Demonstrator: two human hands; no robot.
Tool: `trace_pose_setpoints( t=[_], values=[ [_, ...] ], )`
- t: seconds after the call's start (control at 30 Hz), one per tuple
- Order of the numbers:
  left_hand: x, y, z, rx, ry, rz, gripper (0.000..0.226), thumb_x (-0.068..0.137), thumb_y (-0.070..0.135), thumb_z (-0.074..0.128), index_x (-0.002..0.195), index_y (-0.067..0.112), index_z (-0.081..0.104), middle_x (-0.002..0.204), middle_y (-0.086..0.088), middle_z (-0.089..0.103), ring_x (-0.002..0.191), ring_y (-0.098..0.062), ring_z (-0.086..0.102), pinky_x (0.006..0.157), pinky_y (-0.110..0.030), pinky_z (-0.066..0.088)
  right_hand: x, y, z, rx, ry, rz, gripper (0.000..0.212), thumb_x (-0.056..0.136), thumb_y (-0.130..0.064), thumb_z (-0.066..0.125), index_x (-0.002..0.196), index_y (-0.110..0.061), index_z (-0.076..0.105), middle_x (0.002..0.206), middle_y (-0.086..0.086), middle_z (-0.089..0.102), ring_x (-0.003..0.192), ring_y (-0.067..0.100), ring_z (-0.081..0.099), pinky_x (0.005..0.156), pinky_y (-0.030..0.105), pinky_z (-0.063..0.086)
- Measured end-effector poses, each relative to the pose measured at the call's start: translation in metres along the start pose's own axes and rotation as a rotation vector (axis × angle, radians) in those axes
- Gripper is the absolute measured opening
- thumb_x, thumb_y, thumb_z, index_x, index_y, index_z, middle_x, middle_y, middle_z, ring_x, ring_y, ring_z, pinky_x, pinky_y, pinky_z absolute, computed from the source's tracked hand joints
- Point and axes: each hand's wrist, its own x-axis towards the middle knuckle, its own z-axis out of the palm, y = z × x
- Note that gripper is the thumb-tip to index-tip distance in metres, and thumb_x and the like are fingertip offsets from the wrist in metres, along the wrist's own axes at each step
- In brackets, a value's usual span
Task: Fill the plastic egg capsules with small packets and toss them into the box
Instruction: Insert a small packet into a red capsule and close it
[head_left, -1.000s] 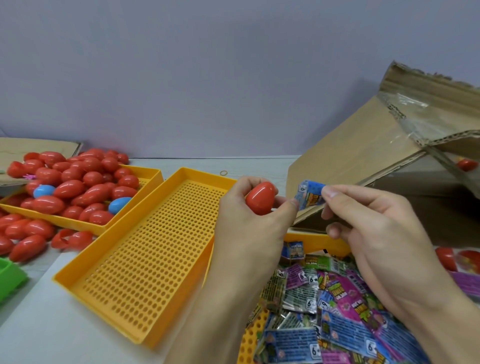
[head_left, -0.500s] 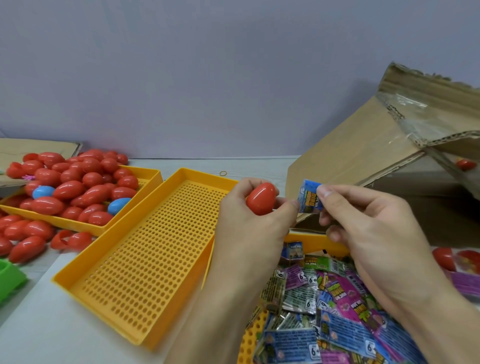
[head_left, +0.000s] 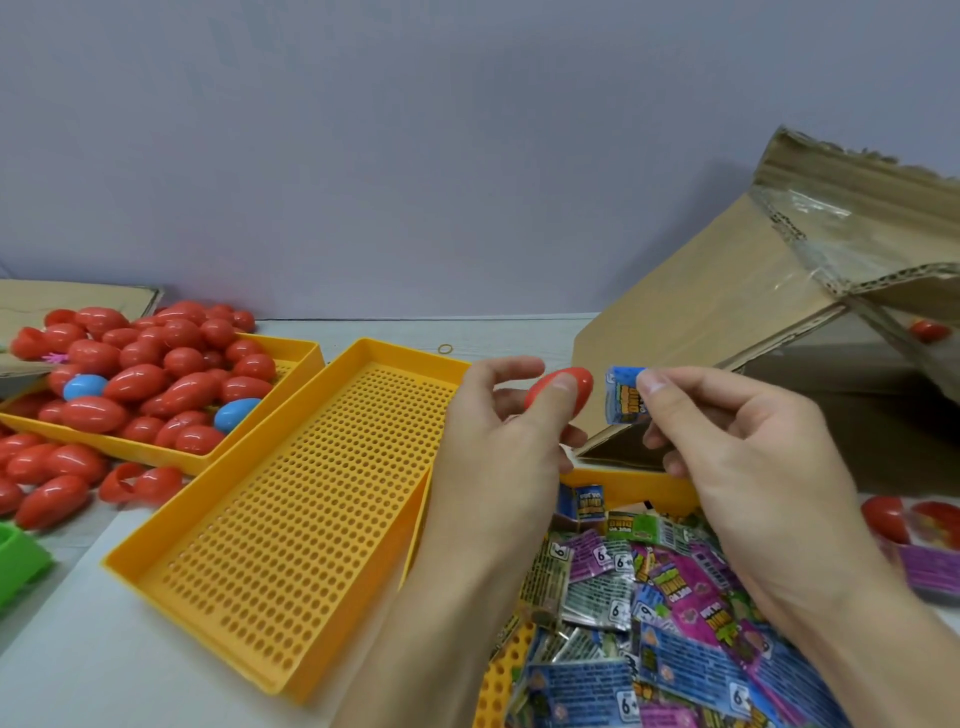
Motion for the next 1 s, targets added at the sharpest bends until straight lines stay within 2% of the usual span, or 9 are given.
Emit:
trace_pose_setpoints(
  t=[0.07,0.2,0.37,0.6,0.73,0.83,1.0],
  values=[
    [-0.001,0.0,-0.001,0.057,-0.016,0.03,0.014,0.086,0.022,0.074,0.096,0.017,0.067,0.081,-0.002,0.072,0.063,-0.007,0.066,0.057,-0.023,0.05,0.0,0.0,0.0,-0.014,0.017,-0.013,0.012,0.083,-0.032,0.068,0.075,-0.029,0.076,0.062,-0.014,0.07,0.055,-0.006,0.061,0.051,0.006,0.044],
    [-0.002,0.001,-0.002,0.077,-0.013,0.05,0.008,0.084,0.021,0.075,0.09,0.018,0.07,0.08,0.0,0.075,0.064,-0.006,0.068,0.059,-0.018,0.054,0.0,-0.001,0.0,-0.031,0.035,-0.023,0.008,0.082,-0.034,0.069,0.077,-0.031,0.074,0.064,-0.016,0.071,0.057,-0.008,0.061,0.052,0.005,0.044],
    [-0.002,0.0,-0.001,0.078,-0.045,0.03,0.003,0.084,0.021,0.073,0.087,0.02,0.071,0.078,0.001,0.075,0.064,-0.007,0.068,0.06,-0.021,0.053,-0.001,-0.003,0.001,-0.035,0.035,-0.045,0.012,0.075,-0.042,0.066,0.078,-0.033,0.073,0.071,-0.014,0.073,0.064,-0.007,0.064,0.054,0.006,0.045],
    [-0.002,0.0,-0.001,0.01,-0.107,-0.037,0.008,0.085,0.023,0.073,0.092,0.019,0.072,0.08,0.001,0.076,0.071,-0.013,0.073,0.062,-0.03,0.052,0.0,-0.002,0.001,-0.04,0.013,-0.124,0.006,0.081,-0.028,0.072,0.081,-0.034,0.075,0.079,-0.015,0.076,0.077,-0.001,0.071,0.062,0.009,0.05],
    [-0.004,0.002,-0.002,-0.018,-0.134,-0.051,0.024,0.077,0.032,0.076,0.097,0.018,0.071,0.086,-0.002,0.077,0.077,-0.015,0.075,0.059,-0.028,0.053,-0.002,-0.004,0.0,-0.041,-0.019,-0.133,0.009,0.079,-0.027,0.073,0.087,-0.029,0.077,0.083,-0.01,0.077,0.08,0.006,0.073,0.068,0.016,0.056],
    [-0.004,0.001,-0.002,-0.016,-0.121,-0.048,0.019,0.08,0.026,0.076,0.097,0.02,0.07,0.09,-0.002,0.077,0.08,-0.018,0.075,0.058,-0.026,0.053,-0.003,-0.006,0.0,-0.055,-0.046,-0.134,0.011,0.078,-0.027,0.073,0.087,-0.028,0.077,0.082,-0.008,0.077,0.079,0.009,0.074,0.067,0.019,0.058],
    [-0.005,0.002,-0.003,0.062,-0.114,0.003,0.02,0.082,0.022,0.077,0.1,0.024,0.069,0.096,0.004,0.076,0.084,-0.01,0.074,0.069,-0.039,0.056,-0.005,-0.01,0.003,0.0,-0.043,-0.133,0.01,0.076,-0.028,0.071,0.084,-0.027,0.076,0.076,-0.007,0.076,0.07,0.003,0.071,0.057,0.011,0.051]
  ],
)
